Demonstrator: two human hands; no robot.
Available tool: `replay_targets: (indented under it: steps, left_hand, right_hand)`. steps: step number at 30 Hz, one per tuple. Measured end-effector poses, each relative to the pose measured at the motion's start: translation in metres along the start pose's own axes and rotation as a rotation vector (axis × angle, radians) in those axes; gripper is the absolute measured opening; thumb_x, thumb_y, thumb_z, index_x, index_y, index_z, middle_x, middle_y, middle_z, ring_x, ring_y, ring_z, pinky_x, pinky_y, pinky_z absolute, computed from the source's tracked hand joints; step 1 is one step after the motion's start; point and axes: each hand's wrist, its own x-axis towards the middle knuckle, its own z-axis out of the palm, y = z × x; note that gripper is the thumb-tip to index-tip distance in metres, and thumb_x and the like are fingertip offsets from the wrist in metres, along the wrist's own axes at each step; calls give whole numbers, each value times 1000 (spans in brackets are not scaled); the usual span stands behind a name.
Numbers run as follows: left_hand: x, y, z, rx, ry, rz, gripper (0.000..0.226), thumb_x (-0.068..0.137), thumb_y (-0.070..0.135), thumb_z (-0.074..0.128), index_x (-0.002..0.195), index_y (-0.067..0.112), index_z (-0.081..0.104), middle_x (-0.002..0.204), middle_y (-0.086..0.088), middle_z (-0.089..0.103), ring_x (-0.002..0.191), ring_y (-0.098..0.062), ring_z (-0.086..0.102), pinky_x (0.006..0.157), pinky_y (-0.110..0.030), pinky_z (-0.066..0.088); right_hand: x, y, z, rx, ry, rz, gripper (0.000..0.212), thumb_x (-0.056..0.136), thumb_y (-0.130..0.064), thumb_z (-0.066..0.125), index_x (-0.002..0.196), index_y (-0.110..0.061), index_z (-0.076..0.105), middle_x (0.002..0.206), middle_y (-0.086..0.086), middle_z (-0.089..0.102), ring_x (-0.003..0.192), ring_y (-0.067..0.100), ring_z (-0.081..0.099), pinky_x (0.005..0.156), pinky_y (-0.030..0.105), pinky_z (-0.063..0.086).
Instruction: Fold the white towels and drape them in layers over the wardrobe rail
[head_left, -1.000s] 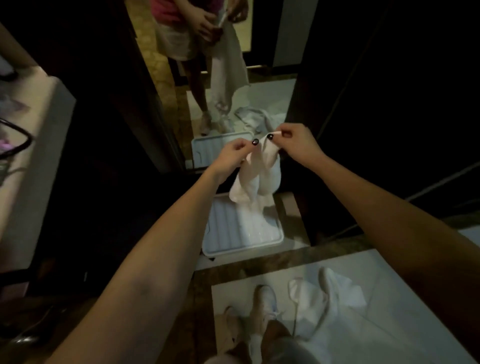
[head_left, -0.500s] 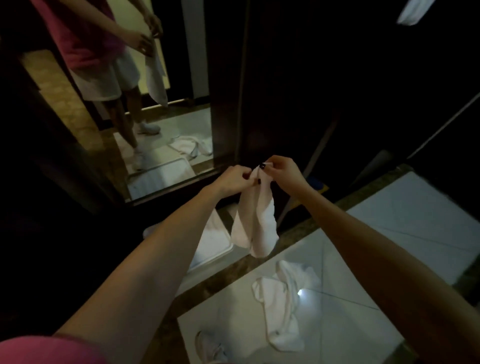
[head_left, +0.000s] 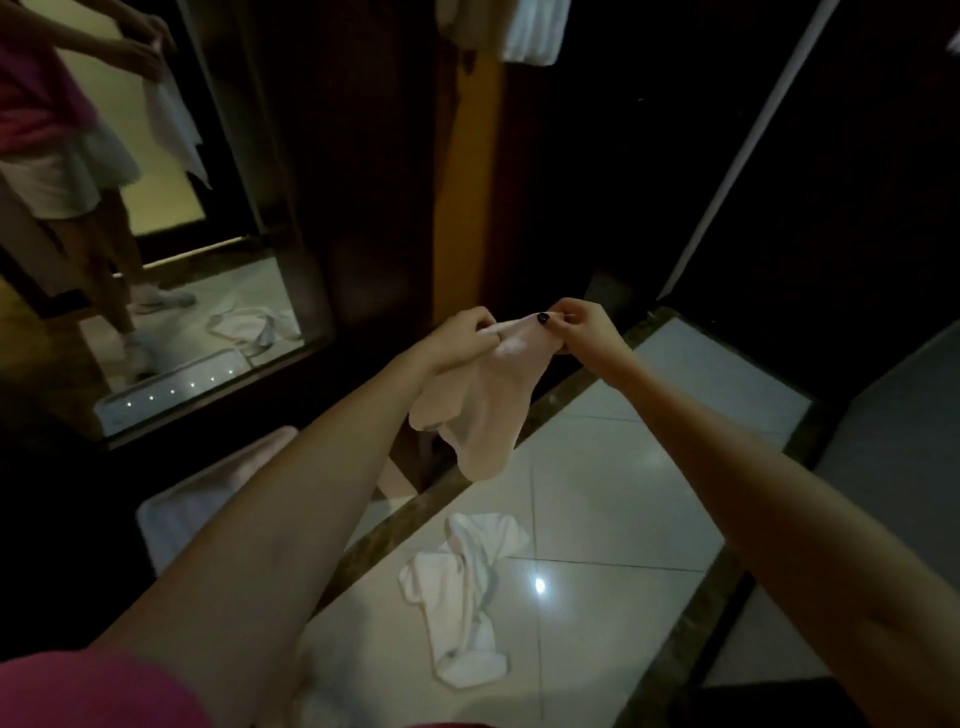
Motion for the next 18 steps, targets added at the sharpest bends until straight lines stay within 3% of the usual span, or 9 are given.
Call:
replay_targets:
  steps: [3,5,10,13,18]
  left_hand:
    - [17,40,41,-69,-16,22,20,92,30,62,104,15,56,92,4,54,80,-10,52,66,-24,42]
    - [30,64,64,-40,-43,64,16,91,25,62,102,16,55,95,0,55,81,-13,53,64,-25,41]
    - [61,114,109,117,-32,156,10,88,22,55,97,20,58,93,-2,61,81,-15,60,63,-28,48]
    - [87,135,129,225,9,225,15,90,26,52,103,22,60,92,1,63,81,-14,62,72,-37,57]
    - [141,154,151,263,-93,288,19,95,16,56,108,13,70,102,-3,70,93,-15,64,85,-36,55]
  right_hand:
    - [-18,27,-48,74,69,21,15,98,-18,55,95,-6,63,89,10,64,87,22,66,74,30,57]
    - [-27,42,-75,87,110,35,13,98,-17,55,89,-11,62,84,5,61,82,18,63,67,24,54]
    - [-39,73,-133,102,221,90,15,97,-17,56,84,-12,62,86,15,59,80,23,60,72,41,54]
    - [-34,85,-163,106,282,99,15,97,-15,56,88,-4,63,85,15,56,79,22,55,68,35,47]
    - [-12,114,-205,51,330,105,22,97,-17,55,95,3,64,89,20,60,80,22,56,70,35,46]
